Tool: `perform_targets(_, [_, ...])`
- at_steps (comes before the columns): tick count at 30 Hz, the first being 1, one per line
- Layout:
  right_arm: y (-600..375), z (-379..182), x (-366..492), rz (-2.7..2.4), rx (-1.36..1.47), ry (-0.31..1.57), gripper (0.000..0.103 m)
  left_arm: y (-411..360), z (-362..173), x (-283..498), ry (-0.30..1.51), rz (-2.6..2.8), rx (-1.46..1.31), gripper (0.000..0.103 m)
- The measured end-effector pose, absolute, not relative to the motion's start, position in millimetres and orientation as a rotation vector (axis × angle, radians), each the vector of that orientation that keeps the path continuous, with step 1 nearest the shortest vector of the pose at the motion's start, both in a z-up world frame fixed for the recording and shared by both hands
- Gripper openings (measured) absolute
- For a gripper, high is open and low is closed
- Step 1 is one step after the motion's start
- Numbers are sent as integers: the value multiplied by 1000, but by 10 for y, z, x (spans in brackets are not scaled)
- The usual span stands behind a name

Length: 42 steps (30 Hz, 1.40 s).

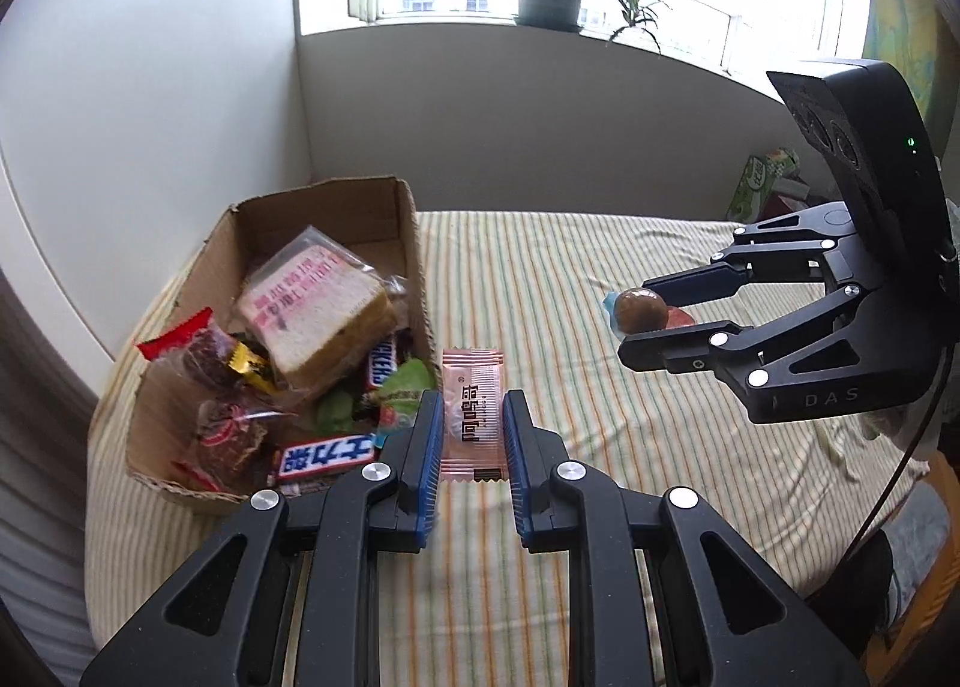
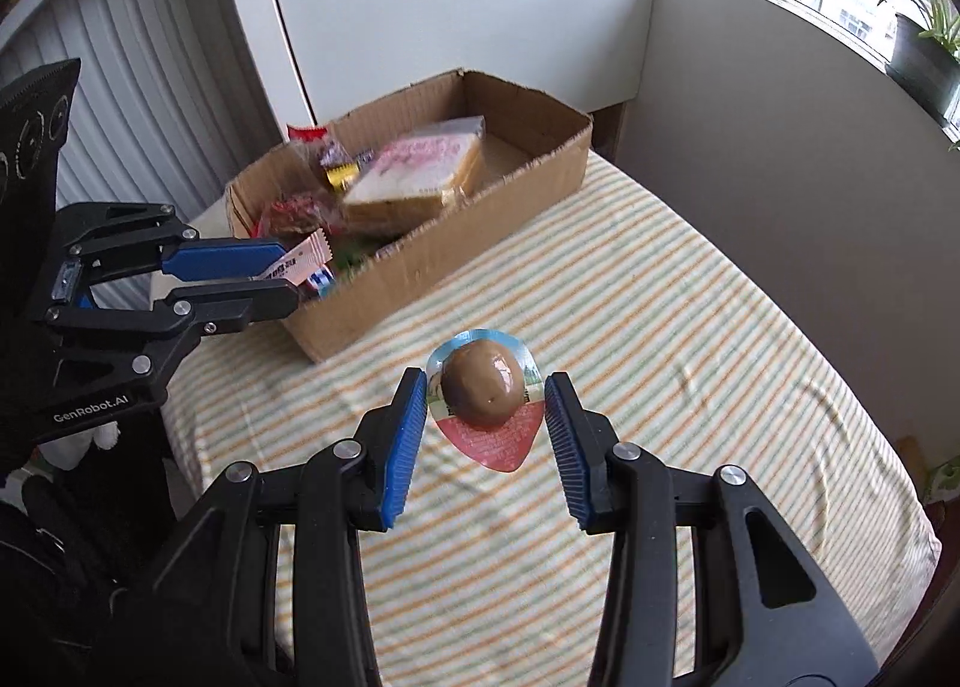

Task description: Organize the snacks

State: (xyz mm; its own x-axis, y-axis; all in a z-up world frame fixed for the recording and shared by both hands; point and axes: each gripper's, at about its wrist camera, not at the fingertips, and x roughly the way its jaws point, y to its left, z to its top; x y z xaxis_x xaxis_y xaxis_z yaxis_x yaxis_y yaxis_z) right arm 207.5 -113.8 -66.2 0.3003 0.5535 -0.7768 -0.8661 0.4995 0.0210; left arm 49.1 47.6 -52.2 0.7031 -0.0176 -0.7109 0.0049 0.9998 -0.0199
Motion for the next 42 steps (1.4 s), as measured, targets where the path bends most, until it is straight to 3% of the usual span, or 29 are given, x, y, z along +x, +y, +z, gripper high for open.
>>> perform_targets(9, [-407, -572, 1981, 1039, -467, 784, 43, 1155, -449, 470, 743, 86, -43, 18])
perform_targets(19, [-141, -625, 1950, 1037, -495, 782, 45, 1395, -440, 481, 729, 128, -69, 23])
perform_targets(20, [-149, -619, 1953, 1037, -491, 780, 47, 1405, -435, 480, 727, 132, -72, 28])
perform_targets(23, [-183, -576, 1963, 1026, -473, 765, 61, 1425, -419, 483, 721, 136, -78, 28])
perform_targets(35, [-347, -471, 1793, 1008, -442, 746, 61, 1420, -336, 280, 706, 152, -83, 28])
perform_targets(37, [-381, -449, 1743, 1003, -439, 738, 61, 1407, -320, 230, 705, 157, -86, 36])
perform_targets(38, [-399, -439, 1716, 1001, -436, 735, 61, 1399, -307, 197, 698, 161, -85, 48])
perform_targets(39, [-418, -430, 1691, 999, -433, 732, 62, 1387, -292, 163, 691, 166, -85, 53])
perform_targets(42, [-476, -404, 1616, 991, -421, 721, 63, 1363, -259, 66, 682, 172, -87, 54])
